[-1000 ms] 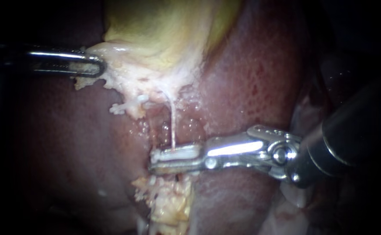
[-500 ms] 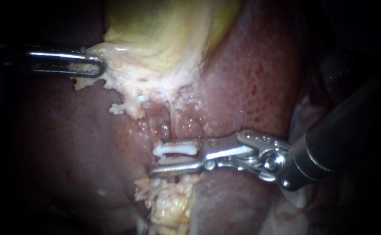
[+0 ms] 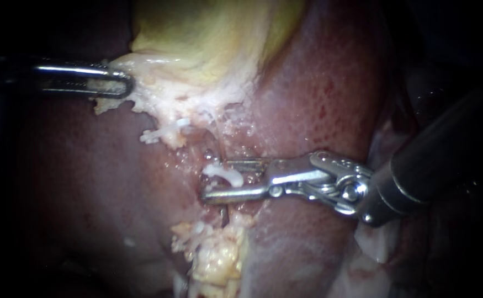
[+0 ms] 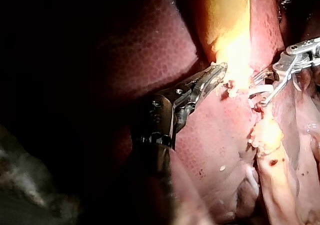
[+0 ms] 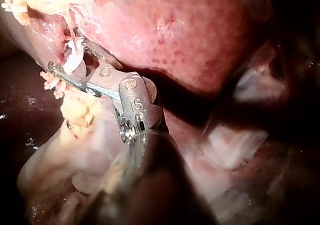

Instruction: Going back second clip right tube

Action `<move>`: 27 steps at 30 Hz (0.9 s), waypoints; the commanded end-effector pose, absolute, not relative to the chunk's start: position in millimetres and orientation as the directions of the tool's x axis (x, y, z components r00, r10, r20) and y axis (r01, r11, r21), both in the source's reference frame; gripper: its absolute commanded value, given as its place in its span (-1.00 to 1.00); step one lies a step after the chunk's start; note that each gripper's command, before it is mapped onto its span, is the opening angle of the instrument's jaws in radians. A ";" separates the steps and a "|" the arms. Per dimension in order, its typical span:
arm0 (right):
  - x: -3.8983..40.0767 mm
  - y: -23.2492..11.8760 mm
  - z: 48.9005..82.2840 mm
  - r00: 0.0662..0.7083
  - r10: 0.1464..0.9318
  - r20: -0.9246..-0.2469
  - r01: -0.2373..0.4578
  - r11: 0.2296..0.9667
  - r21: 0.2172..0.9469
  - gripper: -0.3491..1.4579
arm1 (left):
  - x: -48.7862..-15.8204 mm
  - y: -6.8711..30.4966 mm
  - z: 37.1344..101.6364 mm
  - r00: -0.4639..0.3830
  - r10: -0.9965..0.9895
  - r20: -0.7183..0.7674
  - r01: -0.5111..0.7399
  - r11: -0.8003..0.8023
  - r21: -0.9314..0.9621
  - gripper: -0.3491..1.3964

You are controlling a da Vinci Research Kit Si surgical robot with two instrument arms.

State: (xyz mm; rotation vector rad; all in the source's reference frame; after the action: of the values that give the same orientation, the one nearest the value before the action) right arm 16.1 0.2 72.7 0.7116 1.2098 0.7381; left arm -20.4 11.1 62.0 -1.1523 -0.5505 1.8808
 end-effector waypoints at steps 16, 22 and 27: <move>9.9 1.0 69.1 0.255 0.725 -0.640 -0.077 0.675 0.734 -0.06 | -20.0 11.0 62.0 -0.223 0.833 -0.506 -0.429 -0.550 -0.717 -1.00; 8.1 1.3 66.7 0.353 0.510 -0.784 0.000 0.838 0.545 -0.06 | -20.0 11.0 61.9 -0.223 0.833 -0.506 -0.429 -0.550 -0.717 -1.00; 6.6 2.0 63.4 0.372 0.342 -0.863 0.081 0.914 0.397 -0.06 | -19.9 11.0 61.9 -0.223 0.833 -0.505 -0.430 -0.550 -0.716 -1.00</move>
State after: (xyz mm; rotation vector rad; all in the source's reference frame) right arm 6.3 2.2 62.8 0.3936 1.1934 0.1534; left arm -19.9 11.0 61.9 -1.1517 -0.5500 1.8809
